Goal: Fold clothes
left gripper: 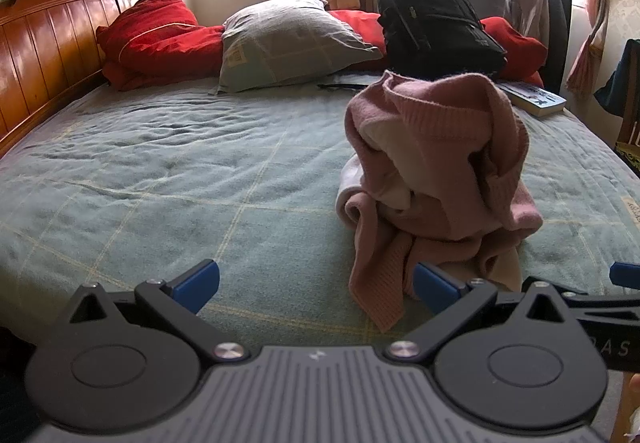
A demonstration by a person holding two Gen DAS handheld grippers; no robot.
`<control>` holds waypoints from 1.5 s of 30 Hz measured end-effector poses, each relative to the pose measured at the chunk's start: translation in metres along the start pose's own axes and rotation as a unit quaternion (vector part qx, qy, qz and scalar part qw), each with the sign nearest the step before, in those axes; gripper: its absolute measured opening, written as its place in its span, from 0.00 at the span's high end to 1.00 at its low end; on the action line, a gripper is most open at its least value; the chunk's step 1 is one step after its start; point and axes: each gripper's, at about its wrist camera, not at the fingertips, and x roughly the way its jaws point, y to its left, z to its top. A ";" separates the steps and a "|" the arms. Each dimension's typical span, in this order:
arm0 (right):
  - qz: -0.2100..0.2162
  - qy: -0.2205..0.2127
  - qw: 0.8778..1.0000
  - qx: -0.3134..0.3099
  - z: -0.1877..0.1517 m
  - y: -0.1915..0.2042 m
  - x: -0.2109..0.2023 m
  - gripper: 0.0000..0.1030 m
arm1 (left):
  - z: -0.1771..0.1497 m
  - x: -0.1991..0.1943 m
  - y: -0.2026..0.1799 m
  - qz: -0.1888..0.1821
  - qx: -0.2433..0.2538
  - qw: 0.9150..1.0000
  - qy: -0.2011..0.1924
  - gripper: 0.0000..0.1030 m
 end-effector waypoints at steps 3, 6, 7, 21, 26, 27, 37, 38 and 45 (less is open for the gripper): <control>0.000 0.000 1.000 0.000 0.000 0.000 0.001 0.00 | 0.000 0.001 0.000 0.000 -0.001 1.000 0.001 0.01; 0.000 0.002 1.000 0.000 -0.001 0.000 0.001 0.00 | -0.001 0.002 0.000 0.000 -0.002 1.000 0.003 0.01; 0.000 0.002 1.000 0.000 -0.001 0.000 0.001 0.00 | -0.001 0.003 0.000 0.000 -0.002 1.000 0.004 0.01; 0.003 0.009 1.000 0.003 0.001 -0.002 0.006 0.00 | -0.001 0.008 -0.001 0.001 -0.005 1.000 0.008 0.01; 0.003 0.011 1.000 0.003 0.002 -0.003 0.008 0.00 | 0.000 0.010 -0.001 -0.001 -0.006 1.000 0.010 0.01; 0.003 0.012 1.000 0.003 0.003 -0.003 0.008 0.00 | 0.000 0.011 -0.001 -0.001 -0.007 1.000 0.011 0.01; 0.003 0.017 1.000 0.002 0.005 -0.004 0.016 0.00 | 0.001 0.017 -0.003 0.001 -0.009 1.000 0.013 0.01; 0.003 0.017 1.000 0.002 0.006 -0.004 0.017 0.00 | 0.001 0.017 -0.003 0.000 -0.010 1.000 0.014 0.01; 0.007 0.025 1.000 0.006 0.008 -0.006 0.027 0.00 | 0.003 0.028 -0.001 -0.008 -0.015 1.000 0.022 0.01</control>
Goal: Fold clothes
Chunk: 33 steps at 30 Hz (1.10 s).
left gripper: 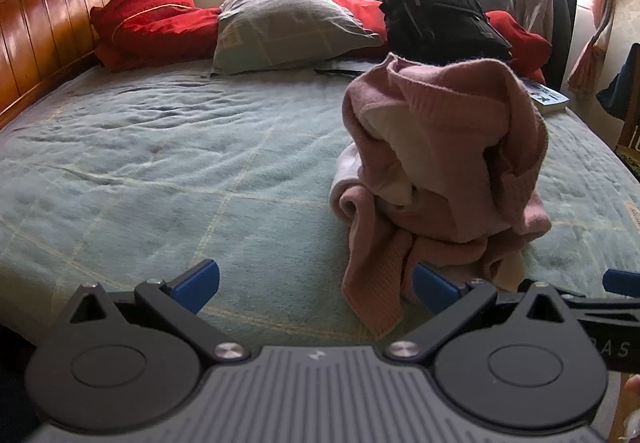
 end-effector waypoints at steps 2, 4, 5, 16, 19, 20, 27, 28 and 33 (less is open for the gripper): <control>0.000 0.004 1.000 0.000 0.001 -0.001 0.004 0.00 | 0.001 0.004 -0.001 0.001 0.001 1.000 0.002 0.01; 0.000 0.006 1.000 -0.001 0.003 -0.002 0.007 0.00 | 0.002 0.007 -0.001 -0.003 0.001 1.000 0.003 0.01; 0.001 0.007 1.000 -0.001 0.004 -0.002 0.008 0.00 | 0.003 0.009 -0.001 -0.006 -0.001 1.000 0.003 0.01; 0.012 0.008 1.000 0.007 0.013 -0.010 0.022 0.00 | 0.011 0.028 -0.003 -0.034 0.001 0.999 0.013 0.01; 0.022 0.002 1.000 0.007 0.016 -0.012 0.026 0.00 | 0.015 0.034 -0.002 -0.046 -0.002 0.999 0.019 0.01; 0.029 -0.001 1.000 0.006 0.017 -0.013 0.027 0.00 | 0.017 0.035 -0.001 -0.051 -0.002 0.999 0.020 0.01; 0.054 -0.010 0.998 -0.033 0.018 -0.008 0.035 0.00 | 0.018 0.042 -0.010 -0.043 0.047 0.998 -0.019 0.01; 0.055 -0.007 0.998 -0.040 0.018 -0.008 0.037 0.00 | 0.017 0.042 -0.011 -0.042 0.059 0.997 -0.026 0.01; 0.076 0.005 0.996 -0.048 0.018 -0.013 0.045 0.00 | 0.013 0.050 -0.008 -0.081 0.065 0.994 -0.043 0.01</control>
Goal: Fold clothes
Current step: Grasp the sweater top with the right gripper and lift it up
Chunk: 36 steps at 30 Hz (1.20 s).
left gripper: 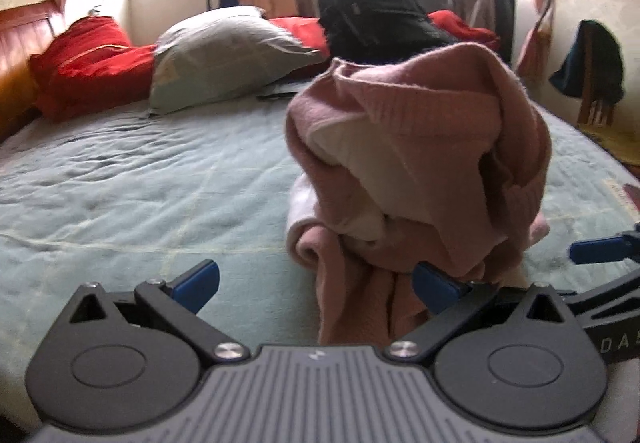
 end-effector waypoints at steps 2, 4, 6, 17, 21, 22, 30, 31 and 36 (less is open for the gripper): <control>0.011 0.000 1.000 -0.003 0.000 -0.002 0.001 0.00 | 0.000 0.004 0.003 -0.019 -0.007 1.000 0.005 0.01; 0.026 -0.001 1.000 -0.015 -0.001 -0.003 0.003 0.00 | 0.002 0.007 0.003 -0.028 -0.008 1.000 0.010 0.01; 0.040 0.006 0.999 -0.031 -0.002 -0.001 0.007 0.00 | 0.004 0.009 0.001 -0.033 -0.005 0.999 0.012 0.01; 0.036 0.004 0.996 -0.087 -0.004 -0.010 0.010 0.00 | 0.002 0.012 -0.012 -0.039 0.091 0.995 -0.001 0.01; 0.005 0.007 0.993 -0.114 -0.002 -0.021 0.012 0.00 | -0.005 0.012 -0.009 -0.049 0.132 0.990 0.005 0.01; -0.003 0.004 0.993 -0.116 -0.001 -0.023 0.011 0.00 | -0.006 0.012 -0.008 -0.049 0.133 0.990 0.008 0.01; -0.038 -0.021 0.986 -0.160 0.015 -0.016 0.021 0.00 | 0.001 0.013 0.001 -0.055 0.116 0.992 0.016 0.01; -0.043 -0.022 0.985 -0.166 0.019 -0.017 0.023 0.00 | 0.003 0.013 0.002 -0.054 0.117 0.992 0.014 0.01; -0.062 -0.048 0.984 -0.162 0.043 -0.033 0.020 0.00 | 0.015 0.015 0.002 -0.050 0.121 0.991 0.002 0.01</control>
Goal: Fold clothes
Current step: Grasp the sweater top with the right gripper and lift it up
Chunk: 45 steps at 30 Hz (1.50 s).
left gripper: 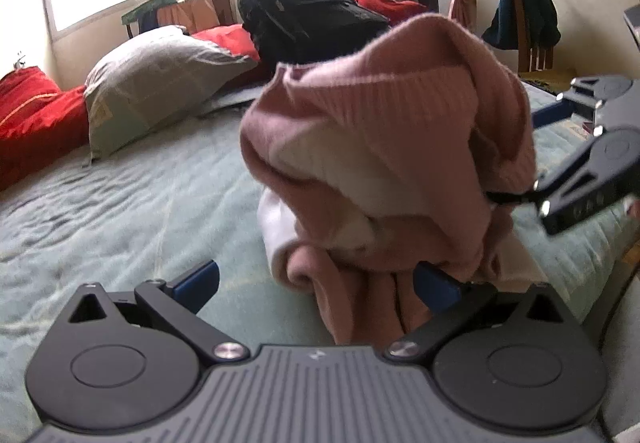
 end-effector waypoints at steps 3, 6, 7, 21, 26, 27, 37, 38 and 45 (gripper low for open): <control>-0.021 -0.014 0.999 0.026 0.010 -0.024 0.000 0.00 | 0.004 0.005 0.002 0.001 -0.008 1.000 -0.002 0.01; -0.036 -0.015 0.998 0.057 0.015 -0.042 0.005 0.00 | 0.009 0.010 0.001 -0.001 -0.013 1.000 -0.004 0.01; -0.025 -0.012 0.998 0.064 0.015 -0.044 0.005 0.00 | 0.010 0.011 0.001 -0.001 -0.015 1.000 -0.005 0.01; -0.004 -0.026 0.994 0.105 0.014 -0.063 0.018 0.00 | 0.010 0.014 0.004 0.009 -0.026 1.000 0.003 0.01; 0.044 -0.032 0.996 0.065 0.016 -0.048 0.017 0.00 | 0.018 0.017 0.009 0.016 -0.030 0.999 -0.003 0.01; 0.030 -0.034 0.998 0.053 0.017 -0.045 0.018 0.00 | 0.020 0.018 0.010 0.017 -0.030 0.999 -0.003 0.01; -0.004 -0.017 0.995 0.102 0.029 -0.087 0.050 0.00 | 0.034 0.024 0.020 0.024 -0.014 1.000 -0.004 0.01; -0.008 -0.015 0.994 0.104 0.029 -0.090 0.053 0.00 | 0.034 0.025 0.022 0.025 -0.015 1.000 -0.002 0.01; -0.017 -0.004 0.994 0.112 0.030 -0.103 0.078 0.00 | 0.037 0.047 0.029 0.012 -0.030 0.999 0.019 0.01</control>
